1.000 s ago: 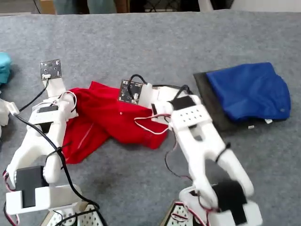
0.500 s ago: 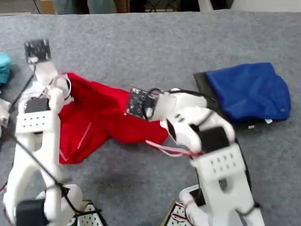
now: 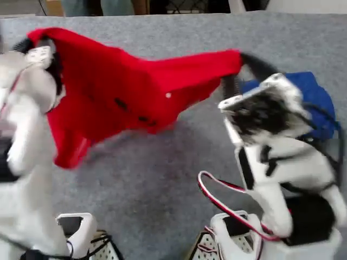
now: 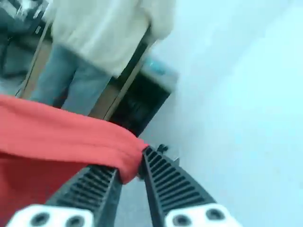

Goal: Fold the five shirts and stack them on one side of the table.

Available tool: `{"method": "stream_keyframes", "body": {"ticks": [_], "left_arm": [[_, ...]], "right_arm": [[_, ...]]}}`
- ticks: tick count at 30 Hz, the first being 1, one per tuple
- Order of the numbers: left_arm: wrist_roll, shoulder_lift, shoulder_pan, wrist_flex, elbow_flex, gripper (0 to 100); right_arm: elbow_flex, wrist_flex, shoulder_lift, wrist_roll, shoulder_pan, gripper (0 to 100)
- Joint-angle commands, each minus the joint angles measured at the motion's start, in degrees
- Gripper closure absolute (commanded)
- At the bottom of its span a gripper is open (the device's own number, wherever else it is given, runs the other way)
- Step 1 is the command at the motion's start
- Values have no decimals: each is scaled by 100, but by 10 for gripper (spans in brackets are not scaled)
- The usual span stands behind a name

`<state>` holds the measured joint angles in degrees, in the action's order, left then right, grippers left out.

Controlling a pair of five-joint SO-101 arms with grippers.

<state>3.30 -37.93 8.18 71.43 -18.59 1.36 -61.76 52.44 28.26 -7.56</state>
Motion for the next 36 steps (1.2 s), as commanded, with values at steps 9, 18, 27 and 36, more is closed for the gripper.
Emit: {"method": "stream_keyframes", "body": {"ticks": [9,18,27,36], "left_arm": [[-1301,-167,-4,2198,-3345,971],[-1582,-747,1051,2954,-4013,972],[-1609,-941,549,2233,303,971],[-1600,-1767,822,1345,-470,971]], "right_arm": [[4453,-466,-1059,-378,492,984],[5798,-791,-1165,-360,510,984],[3231,-941,-1385,-255,466,984],[2949,580,-971,-818,492,984]]}}
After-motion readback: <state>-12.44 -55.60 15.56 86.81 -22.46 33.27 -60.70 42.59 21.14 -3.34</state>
